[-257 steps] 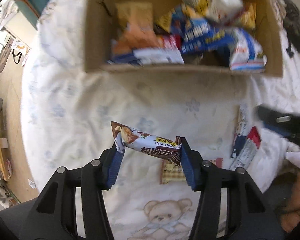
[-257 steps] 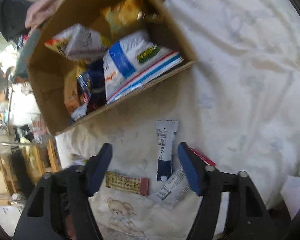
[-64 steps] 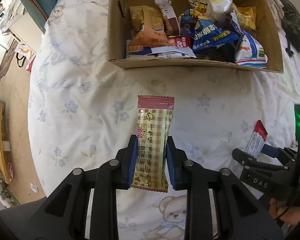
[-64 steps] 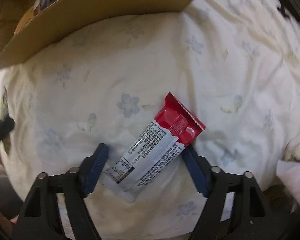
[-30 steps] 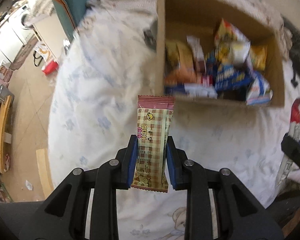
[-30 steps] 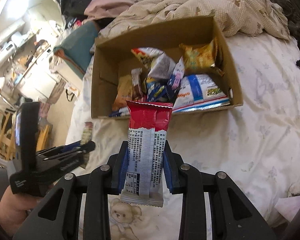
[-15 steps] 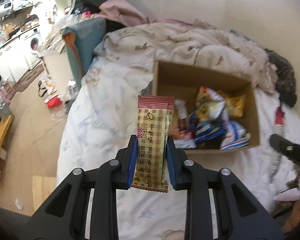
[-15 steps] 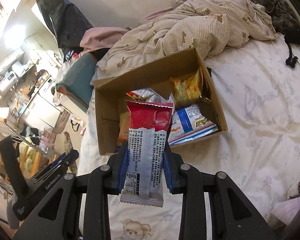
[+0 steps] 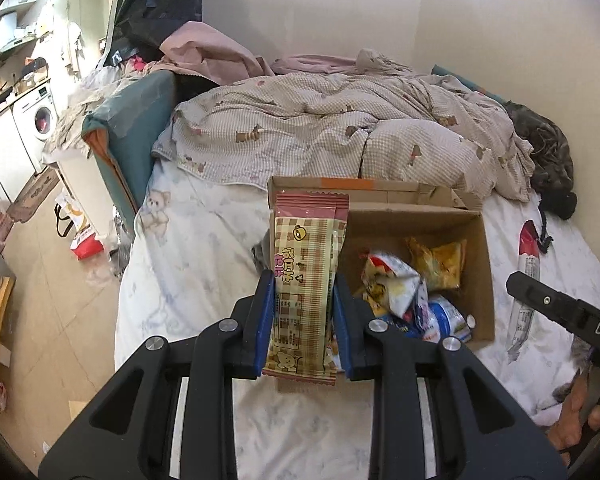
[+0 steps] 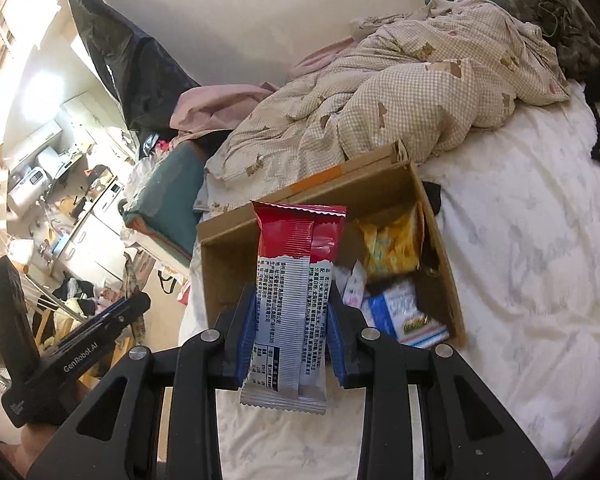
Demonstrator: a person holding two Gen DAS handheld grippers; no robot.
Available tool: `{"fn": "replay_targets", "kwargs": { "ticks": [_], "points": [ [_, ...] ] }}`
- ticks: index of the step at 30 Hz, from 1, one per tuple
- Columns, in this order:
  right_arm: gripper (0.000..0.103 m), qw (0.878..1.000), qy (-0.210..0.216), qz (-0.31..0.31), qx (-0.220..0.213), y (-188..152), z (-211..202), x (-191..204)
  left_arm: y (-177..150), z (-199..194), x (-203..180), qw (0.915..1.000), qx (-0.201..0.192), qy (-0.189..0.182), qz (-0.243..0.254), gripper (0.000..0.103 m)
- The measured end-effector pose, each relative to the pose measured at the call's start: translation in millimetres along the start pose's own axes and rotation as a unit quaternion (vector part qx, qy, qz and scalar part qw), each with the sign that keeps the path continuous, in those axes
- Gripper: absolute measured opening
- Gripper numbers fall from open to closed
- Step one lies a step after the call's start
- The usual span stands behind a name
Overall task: Organize snacks
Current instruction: 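Lower both bars into the box and open both tools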
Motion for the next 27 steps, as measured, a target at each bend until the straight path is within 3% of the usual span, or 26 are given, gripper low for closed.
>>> {"fn": "replay_targets", "kwargs": {
  "ticks": [10,13,16,19,26,27],
  "points": [
    [0.033,0.999,-0.015,-0.019,0.034,8.2,57.0,-2.0,-21.4,57.1,-8.5,0.9984,0.049,-0.026,-0.006,0.024],
    [0.033,0.998,0.008,-0.007,0.061,1.8,76.0,1.4,-27.2,70.1,-16.1,0.997,0.065,-0.042,0.004,0.024],
    [0.034,0.997,0.019,-0.021,0.077,-5.4,92.3,11.1,-29.4,77.9,-11.4,0.9969,0.074,-0.024,-0.009,0.024],
    [0.035,0.994,0.016,-0.046,0.097,-14.7,108.7,18.3,-32.0,81.5,-13.3,0.9959,0.084,-0.03,-0.015,0.024],
    [0.036,0.992,0.044,-0.033,0.117,-25.5,120.9,26.9,-33.0,81.9,-12.2,0.9969,0.077,-0.018,0.002,0.025],
    [0.036,0.992,0.039,-0.039,0.113,-24.5,120.1,27.9,-33.0,82.8,-12.5,0.9964,0.081,-0.022,0.001,0.029]
  ]
}}
Point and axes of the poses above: each gripper's, at about its wrist camera, not at the fingertips, and z roughly the way its jaws point, x to its left, y to its top, the point moved 8 cm from there along z, roughly the way its jaws point, and after that the axes turned 2 degrees about -x, right-handed, at the moved point
